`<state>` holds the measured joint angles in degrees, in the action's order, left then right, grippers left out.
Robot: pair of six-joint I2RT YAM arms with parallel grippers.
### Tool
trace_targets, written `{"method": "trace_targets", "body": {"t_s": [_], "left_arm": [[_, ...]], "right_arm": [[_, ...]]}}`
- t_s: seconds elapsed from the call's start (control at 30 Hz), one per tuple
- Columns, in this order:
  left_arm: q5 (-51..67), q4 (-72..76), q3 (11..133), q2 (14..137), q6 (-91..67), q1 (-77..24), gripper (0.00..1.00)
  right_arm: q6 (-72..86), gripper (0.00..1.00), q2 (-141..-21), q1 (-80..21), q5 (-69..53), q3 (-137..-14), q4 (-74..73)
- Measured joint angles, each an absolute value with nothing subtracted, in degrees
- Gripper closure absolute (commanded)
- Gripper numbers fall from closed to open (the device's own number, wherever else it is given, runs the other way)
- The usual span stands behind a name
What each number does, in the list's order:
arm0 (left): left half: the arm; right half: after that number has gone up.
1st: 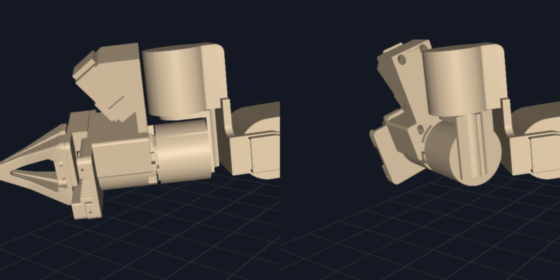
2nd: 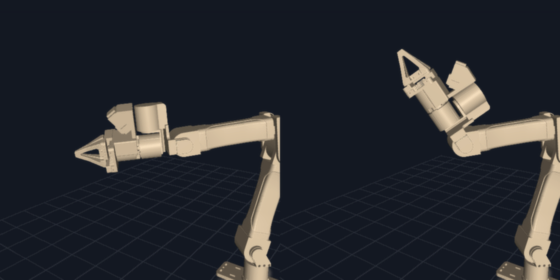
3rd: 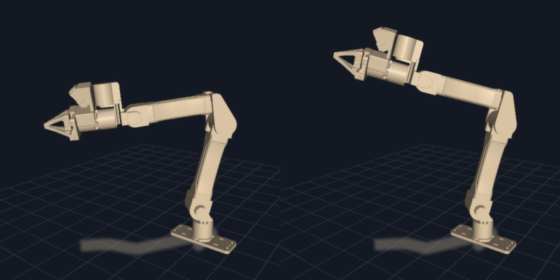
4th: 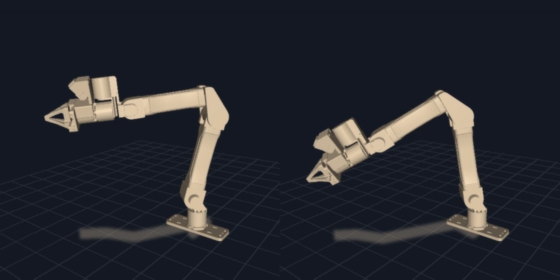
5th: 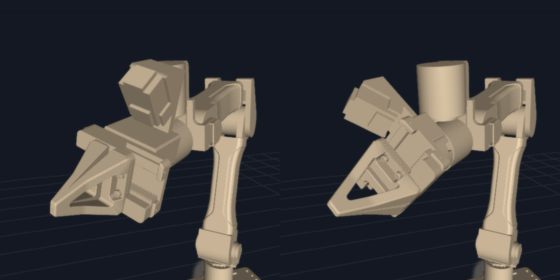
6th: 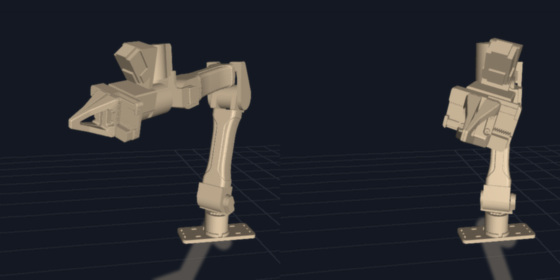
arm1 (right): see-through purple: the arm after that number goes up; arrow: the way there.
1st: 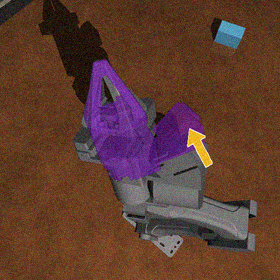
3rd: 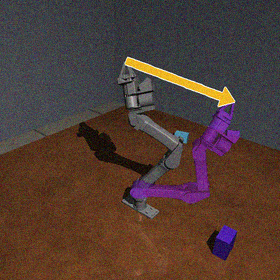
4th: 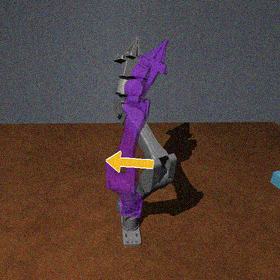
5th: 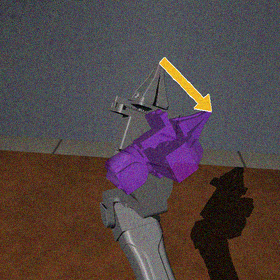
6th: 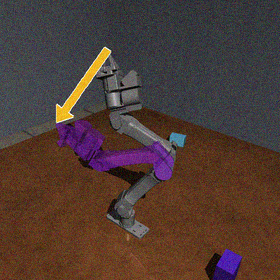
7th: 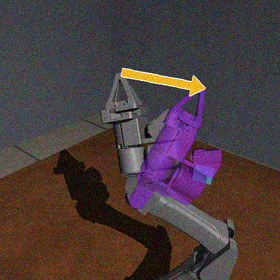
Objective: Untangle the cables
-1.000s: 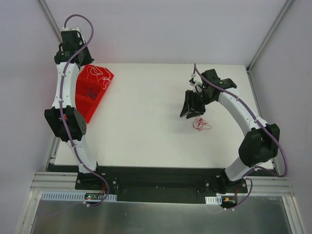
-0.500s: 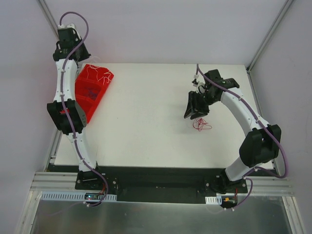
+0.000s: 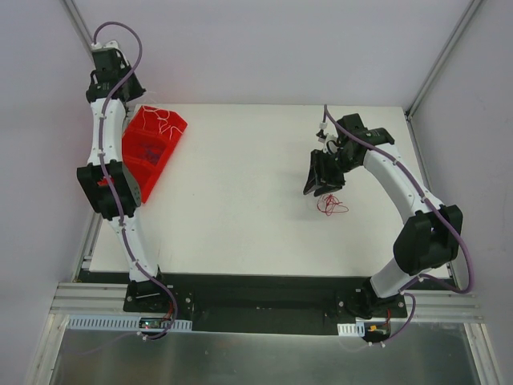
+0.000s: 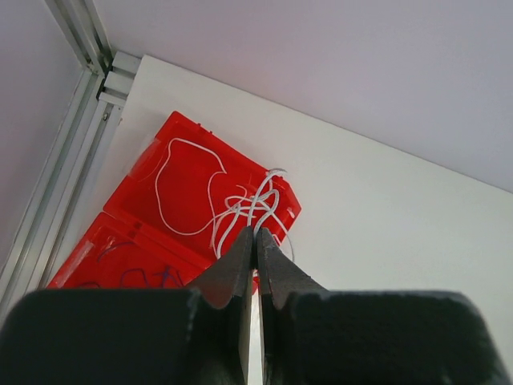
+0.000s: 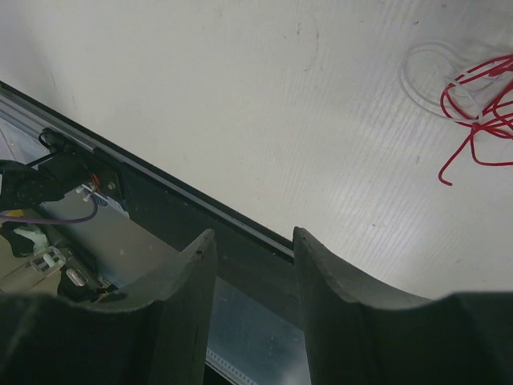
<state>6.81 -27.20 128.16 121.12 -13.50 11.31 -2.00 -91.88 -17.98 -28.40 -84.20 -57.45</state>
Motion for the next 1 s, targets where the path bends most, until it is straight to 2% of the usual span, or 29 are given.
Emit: {"method": "trace_targets", "body": {"t_s": [0.1,0.3,0.37,0.43,0.53,0.77,0.87,1.0], "left_arm": [[5.6,-26.2,126.3,121.6,-13.5,11.3,1.0],[2.6,-25.7,122.8,124.4,-13.2,11.4,0.88],[2.3,-25.8,122.2,125.4,-13.1,11.4,0.76],[2.1,-25.9,121.9,126.4,-12.9,11.4,0.57],[1.8,-25.9,121.1,126.5,-12.6,11.4,0.45],[4.4,-25.5,111.4,120.7,-14.6,11.3,0.44],[9.3,-25.2,102.8,114.3,-16.6,10.8,0.44],[15.9,-24.9,90.0,104.0,-17.6,5.5,0.43]], "right_arm": [[-2.0,0.55,-91.9,-18.0,-28.3,-84.2,-57.5],[-2.0,0.55,-91.9,-18.0,-28.3,-84.3,-57.5],[-2.0,0.55,-91.9,-18.0,-28.3,-84.3,-57.5],[-2.0,0.55,-92.1,-18.0,-28.3,-84.6,-57.6],[-1.9,0.54,-92.8,-18.0,-28.1,-85.6,-57.7],[1.8,0.5,-95.0,-14.8,-21.9,-87.6,-57.9],[3.8,0.44,-97.6,-10.1,-19.3,-87.7,-58.1],[3.8,0.43,-104.2,-4.7,-15.8,-89.1,-58.7]]}}
